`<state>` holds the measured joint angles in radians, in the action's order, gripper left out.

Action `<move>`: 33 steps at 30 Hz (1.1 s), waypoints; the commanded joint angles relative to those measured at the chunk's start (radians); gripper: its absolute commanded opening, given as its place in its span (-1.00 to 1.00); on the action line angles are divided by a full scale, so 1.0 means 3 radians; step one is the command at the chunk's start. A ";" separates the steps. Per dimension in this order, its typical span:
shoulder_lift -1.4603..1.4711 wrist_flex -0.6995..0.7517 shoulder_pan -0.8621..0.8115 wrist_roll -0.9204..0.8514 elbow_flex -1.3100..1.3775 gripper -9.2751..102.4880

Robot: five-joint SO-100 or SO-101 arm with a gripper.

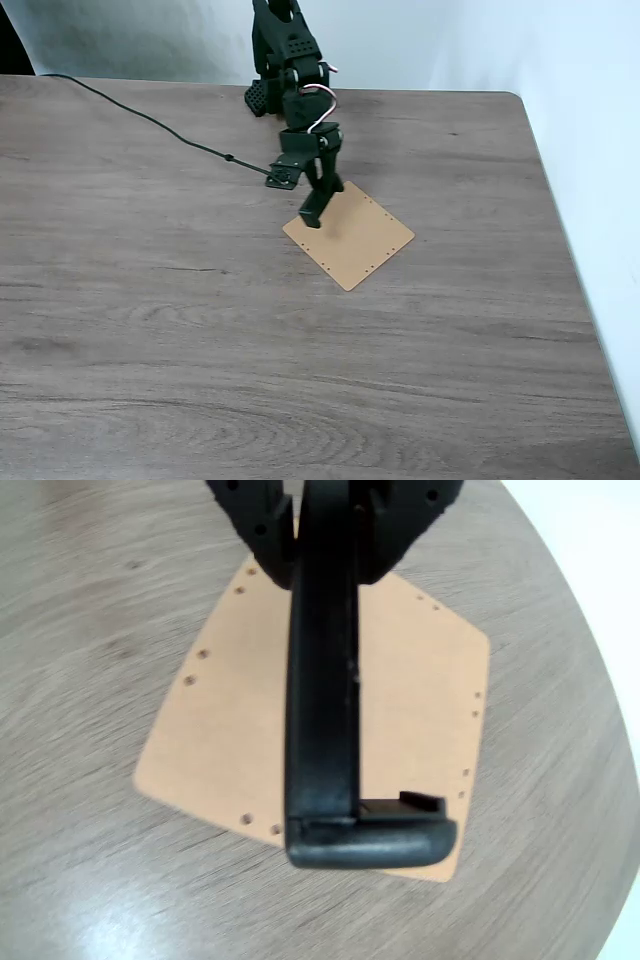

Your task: Grasp a black block and then place it on the board.

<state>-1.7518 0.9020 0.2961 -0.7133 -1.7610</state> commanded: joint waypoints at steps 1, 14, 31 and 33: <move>-0.0087 -0.0138 0.0189 0.0077 -0.0020 -0.83; 0.0281 -0.0506 0.0276 0.0225 -0.0123 -0.83; 0.0654 -0.0818 0.0343 0.0291 0.0046 -0.83; 0.0701 -0.0844 0.0348 0.0307 0.0061 -0.83</move>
<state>-1.5294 0.6734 0.3528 -0.6151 -1.8055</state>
